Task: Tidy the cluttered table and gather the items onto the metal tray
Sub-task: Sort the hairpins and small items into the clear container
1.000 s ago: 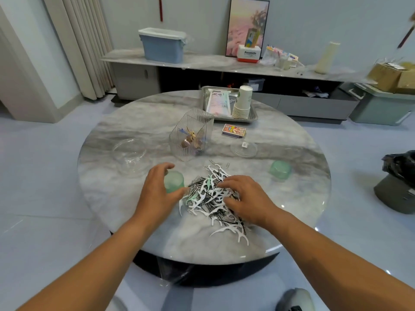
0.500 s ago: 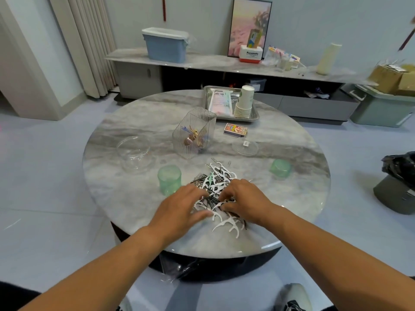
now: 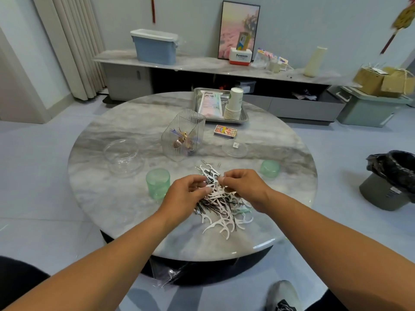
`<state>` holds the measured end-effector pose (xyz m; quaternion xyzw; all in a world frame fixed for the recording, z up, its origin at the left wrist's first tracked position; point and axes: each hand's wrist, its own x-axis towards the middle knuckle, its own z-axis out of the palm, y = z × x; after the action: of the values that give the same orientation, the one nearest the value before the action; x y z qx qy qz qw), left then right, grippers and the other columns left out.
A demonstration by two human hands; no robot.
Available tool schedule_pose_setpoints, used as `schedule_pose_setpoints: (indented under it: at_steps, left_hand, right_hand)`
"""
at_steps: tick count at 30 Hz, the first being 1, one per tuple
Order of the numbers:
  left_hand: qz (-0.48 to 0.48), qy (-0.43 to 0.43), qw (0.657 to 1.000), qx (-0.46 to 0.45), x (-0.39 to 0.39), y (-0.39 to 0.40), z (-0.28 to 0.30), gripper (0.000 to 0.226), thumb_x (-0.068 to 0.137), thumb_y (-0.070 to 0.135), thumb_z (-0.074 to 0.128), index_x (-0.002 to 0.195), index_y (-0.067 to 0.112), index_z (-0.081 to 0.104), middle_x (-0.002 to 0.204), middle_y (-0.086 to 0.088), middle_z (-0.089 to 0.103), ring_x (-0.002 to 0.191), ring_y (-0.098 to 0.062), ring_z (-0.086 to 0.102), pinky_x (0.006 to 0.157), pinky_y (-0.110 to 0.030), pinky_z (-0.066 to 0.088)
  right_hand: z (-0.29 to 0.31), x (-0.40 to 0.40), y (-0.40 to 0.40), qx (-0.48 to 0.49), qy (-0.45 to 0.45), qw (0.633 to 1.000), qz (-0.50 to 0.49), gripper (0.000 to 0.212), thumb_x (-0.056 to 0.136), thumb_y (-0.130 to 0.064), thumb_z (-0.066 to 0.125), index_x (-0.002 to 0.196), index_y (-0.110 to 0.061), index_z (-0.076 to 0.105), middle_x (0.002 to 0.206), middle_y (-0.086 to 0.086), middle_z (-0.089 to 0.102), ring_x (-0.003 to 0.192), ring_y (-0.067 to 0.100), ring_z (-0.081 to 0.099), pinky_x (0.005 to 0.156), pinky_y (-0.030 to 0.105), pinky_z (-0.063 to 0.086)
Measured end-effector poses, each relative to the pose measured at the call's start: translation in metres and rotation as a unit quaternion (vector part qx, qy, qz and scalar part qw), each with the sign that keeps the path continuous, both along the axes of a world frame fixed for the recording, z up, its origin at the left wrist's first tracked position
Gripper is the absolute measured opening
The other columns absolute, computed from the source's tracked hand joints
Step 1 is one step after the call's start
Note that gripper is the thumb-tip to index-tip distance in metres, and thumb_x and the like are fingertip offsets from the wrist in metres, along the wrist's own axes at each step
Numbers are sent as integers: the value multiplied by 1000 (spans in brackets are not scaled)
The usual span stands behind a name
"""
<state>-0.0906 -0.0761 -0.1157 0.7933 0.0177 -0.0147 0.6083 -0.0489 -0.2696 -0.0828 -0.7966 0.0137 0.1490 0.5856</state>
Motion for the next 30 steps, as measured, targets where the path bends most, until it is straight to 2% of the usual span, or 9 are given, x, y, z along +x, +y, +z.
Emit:
schedule_pose_setpoints:
  at_steps: [4, 8, 10, 12, 15, 21, 24, 26, 30]
  left_hand:
    - [-14, 99, 973, -209, 1, -14, 20, 24, 88, 7, 76, 112, 7, 72, 84, -9, 77, 79, -21, 74, 70, -26, 60]
    - [23, 163, 950, -266, 5, -12, 31, 18, 88, -6, 71, 105, -2, 68, 86, -18, 73, 73, -24, 75, 63, -25, 61]
    - [53, 198, 941, -268, 8, -6, 31, 15, 90, -10, 66, 103, -5, 65, 90, -22, 70, 72, -25, 75, 62, -27, 63]
    - [73, 233, 929, -279, 9, 1, 26, 13, 92, -14, 61, 102, -6, 62, 89, -24, 68, 70, -26, 75, 59, -28, 63]
    - [66, 270, 919, -281, 7, 5, 16, 15, 92, -17, 58, 102, -6, 61, 88, -25, 70, 76, -30, 75, 61, -31, 63]
    - [68, 197, 961, -184, 10, -7, 5, 19, 91, -9, 66, 107, -1, 64, 96, -22, 71, 80, -27, 76, 64, -25, 62]
    - [89, 105, 990, -31, 16, -7, 3, 19, 89, 5, 75, 108, 8, 72, 89, -9, 73, 76, -17, 71, 62, -20, 55]
    - [102, 64, 991, 50, 21, -6, 4, 17, 87, 13, 78, 104, 15, 76, 87, 0, 73, 79, -11, 68, 65, -18, 48]
    - [76, 43, 989, 122, 27, -9, 4, 23, 83, 14, 82, 105, 16, 76, 84, 5, 70, 79, -7, 65, 67, -16, 45]
  right_hand:
    - [8, -1, 2, 53, 100, 994, 2, 18, 92, -18, 75, 103, -5, 76, 72, 1, 67, 58, 5, 58, 49, 17, 42]
    - [10, 1, 1, 70, 114, 991, 12, 11, 95, -18, 71, 94, -8, 74, 73, 4, 70, 58, 8, 63, 48, 17, 47]
    - [6, 4, -12, -57, 49, 997, 28, 7, 93, -17, 74, 95, -11, 75, 80, 5, 74, 61, 11, 65, 51, 20, 49]
    - [-1, 5, -30, -232, -19, 971, 58, 6, 87, -14, 79, 91, -16, 76, 81, 3, 75, 66, 15, 67, 56, 22, 52]
    - [-12, 2, -41, -342, -25, 933, 104, 17, 77, -16, 86, 89, -22, 74, 77, -9, 66, 69, 10, 61, 58, 18, 45]
    - [-19, 2, -32, -341, -107, 931, 71, 24, 83, -29, 81, 105, -26, 71, 90, -12, 60, 80, 11, 61, 66, 23, 47]
    - [-21, 0, -22, -339, -105, 929, 101, 37, 81, -37, 84, 114, -30, 69, 100, -10, 60, 79, 13, 66, 68, 28, 54]
    - [-26, -2, -15, -350, -103, 925, 104, 36, 83, -36, 82, 115, -30, 69, 103, -7, 64, 73, 17, 70, 69, 36, 59]
    - [-34, 3, -6, -353, -131, 923, 87, 22, 85, -32, 81, 105, -27, 72, 88, -9, 65, 78, 13, 64, 71, 31, 53]
